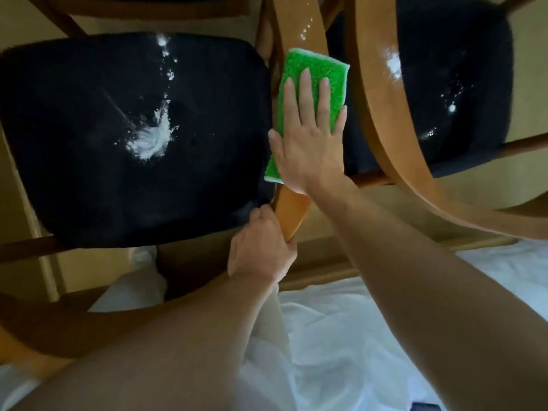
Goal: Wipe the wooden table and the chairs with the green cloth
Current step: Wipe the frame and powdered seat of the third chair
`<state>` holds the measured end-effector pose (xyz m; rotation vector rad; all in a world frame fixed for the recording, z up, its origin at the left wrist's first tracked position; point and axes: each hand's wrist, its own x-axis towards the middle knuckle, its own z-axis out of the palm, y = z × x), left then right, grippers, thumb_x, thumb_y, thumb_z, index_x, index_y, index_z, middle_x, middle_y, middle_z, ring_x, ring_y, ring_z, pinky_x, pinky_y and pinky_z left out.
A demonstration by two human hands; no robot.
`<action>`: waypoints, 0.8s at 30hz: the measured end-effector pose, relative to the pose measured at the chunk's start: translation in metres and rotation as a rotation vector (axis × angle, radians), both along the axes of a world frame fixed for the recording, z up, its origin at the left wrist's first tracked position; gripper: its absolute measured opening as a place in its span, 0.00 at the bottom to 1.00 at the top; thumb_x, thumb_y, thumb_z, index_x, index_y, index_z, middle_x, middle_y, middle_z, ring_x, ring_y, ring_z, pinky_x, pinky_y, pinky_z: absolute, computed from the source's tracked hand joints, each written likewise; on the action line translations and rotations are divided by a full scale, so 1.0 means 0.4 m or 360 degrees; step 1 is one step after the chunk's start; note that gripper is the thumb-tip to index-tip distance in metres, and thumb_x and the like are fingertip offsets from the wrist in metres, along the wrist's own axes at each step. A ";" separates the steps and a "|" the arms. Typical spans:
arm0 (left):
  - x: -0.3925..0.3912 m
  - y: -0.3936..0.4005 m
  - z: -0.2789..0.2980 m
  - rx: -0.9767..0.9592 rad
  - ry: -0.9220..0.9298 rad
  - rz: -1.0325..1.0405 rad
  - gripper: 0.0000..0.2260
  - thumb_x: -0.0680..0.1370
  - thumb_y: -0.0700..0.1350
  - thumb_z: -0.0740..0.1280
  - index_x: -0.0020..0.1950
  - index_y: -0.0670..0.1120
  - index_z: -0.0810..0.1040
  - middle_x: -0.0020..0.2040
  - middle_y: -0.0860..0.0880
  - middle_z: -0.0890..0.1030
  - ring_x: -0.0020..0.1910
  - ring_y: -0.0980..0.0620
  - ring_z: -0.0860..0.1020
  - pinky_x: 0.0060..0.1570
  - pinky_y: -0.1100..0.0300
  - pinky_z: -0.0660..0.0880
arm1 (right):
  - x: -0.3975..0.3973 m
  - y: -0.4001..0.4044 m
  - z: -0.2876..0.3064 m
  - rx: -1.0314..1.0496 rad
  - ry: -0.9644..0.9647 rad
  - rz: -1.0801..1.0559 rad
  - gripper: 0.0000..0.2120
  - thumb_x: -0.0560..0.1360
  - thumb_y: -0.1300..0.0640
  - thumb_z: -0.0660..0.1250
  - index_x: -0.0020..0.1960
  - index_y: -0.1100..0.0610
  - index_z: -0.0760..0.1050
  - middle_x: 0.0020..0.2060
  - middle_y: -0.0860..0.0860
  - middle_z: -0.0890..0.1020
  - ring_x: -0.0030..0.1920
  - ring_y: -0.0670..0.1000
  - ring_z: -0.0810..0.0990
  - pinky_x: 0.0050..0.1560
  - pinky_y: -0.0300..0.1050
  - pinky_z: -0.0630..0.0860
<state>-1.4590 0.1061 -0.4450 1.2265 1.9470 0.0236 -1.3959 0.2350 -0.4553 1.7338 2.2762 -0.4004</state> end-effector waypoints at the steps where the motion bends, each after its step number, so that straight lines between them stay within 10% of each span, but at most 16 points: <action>1: 0.002 0.000 0.005 -0.0012 0.0018 0.0006 0.22 0.72 0.58 0.72 0.59 0.50 0.69 0.52 0.51 0.76 0.48 0.50 0.81 0.49 0.54 0.78 | 0.003 0.011 -0.003 0.0026 0.0019 0.0030 0.33 0.82 0.42 0.47 0.80 0.55 0.39 0.79 0.55 0.41 0.78 0.59 0.37 0.74 0.66 0.42; 11: -0.001 0.009 0.004 -0.0121 0.0021 -0.0127 0.22 0.79 0.58 0.60 0.70 0.51 0.62 0.59 0.53 0.75 0.53 0.55 0.76 0.49 0.64 0.69 | 0.021 -0.186 -0.020 0.0038 0.0203 0.0039 0.31 0.79 0.45 0.50 0.79 0.54 0.50 0.79 0.54 0.52 0.78 0.58 0.47 0.72 0.64 0.44; 24: 0.001 0.004 -0.001 0.0063 0.0061 0.0062 0.17 0.75 0.58 0.66 0.58 0.51 0.70 0.50 0.53 0.77 0.46 0.55 0.79 0.49 0.61 0.76 | 0.017 -0.095 -0.012 0.0036 0.0319 -0.0025 0.33 0.80 0.43 0.51 0.80 0.52 0.45 0.80 0.53 0.45 0.78 0.55 0.40 0.73 0.60 0.39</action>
